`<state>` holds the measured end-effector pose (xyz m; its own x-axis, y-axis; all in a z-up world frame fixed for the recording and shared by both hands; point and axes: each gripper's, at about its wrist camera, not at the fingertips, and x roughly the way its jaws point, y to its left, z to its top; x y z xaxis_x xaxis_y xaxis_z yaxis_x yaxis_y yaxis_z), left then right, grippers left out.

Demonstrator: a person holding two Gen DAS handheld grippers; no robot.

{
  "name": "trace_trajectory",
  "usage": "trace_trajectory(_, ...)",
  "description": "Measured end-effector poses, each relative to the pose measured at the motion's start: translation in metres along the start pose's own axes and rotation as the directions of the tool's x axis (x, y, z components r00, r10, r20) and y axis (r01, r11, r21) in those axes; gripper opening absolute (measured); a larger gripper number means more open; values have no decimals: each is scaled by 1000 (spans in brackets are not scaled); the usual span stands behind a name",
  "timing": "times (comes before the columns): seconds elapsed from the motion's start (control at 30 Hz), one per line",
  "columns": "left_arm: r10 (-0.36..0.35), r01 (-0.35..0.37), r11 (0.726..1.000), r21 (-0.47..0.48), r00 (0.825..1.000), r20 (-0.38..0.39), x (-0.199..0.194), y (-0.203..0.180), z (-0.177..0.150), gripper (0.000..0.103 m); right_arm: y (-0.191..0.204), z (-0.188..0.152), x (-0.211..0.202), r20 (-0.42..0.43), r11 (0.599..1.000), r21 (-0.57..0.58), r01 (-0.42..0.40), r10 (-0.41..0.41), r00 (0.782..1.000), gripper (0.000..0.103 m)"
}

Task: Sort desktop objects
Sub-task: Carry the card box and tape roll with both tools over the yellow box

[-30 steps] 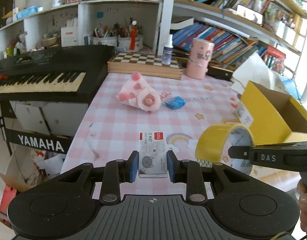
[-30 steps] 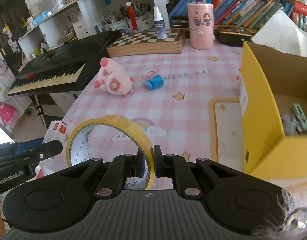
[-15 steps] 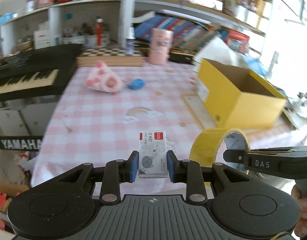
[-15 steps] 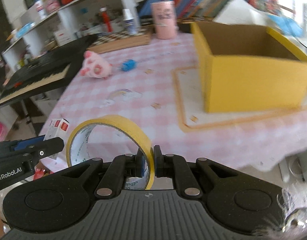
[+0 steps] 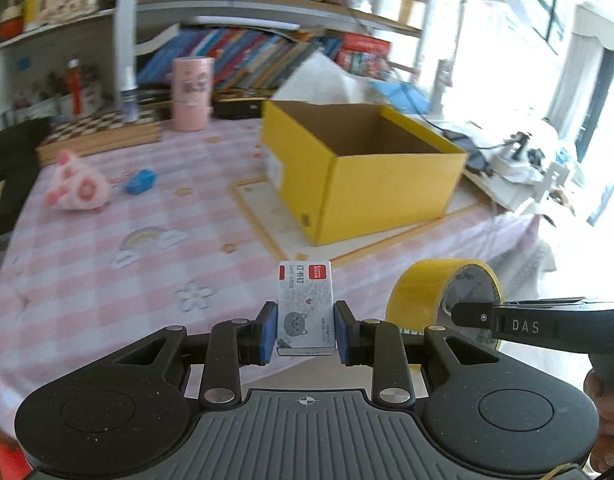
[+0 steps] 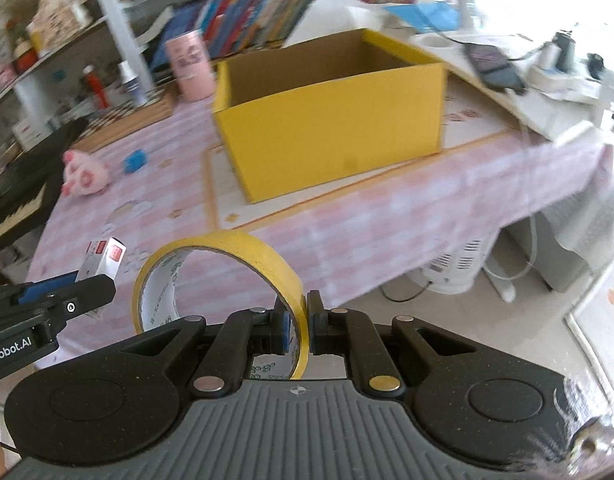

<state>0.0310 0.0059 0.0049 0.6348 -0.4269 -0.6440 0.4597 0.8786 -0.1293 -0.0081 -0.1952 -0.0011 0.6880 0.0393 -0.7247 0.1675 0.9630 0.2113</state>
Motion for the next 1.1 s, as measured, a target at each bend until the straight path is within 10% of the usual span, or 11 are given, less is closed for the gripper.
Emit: trace_trajectory(1.1, -74, 66, 983, 169, 996, 42, 75, -83, 69, 28, -93, 65, 24, 59, 994, 66, 88, -92, 994, 8)
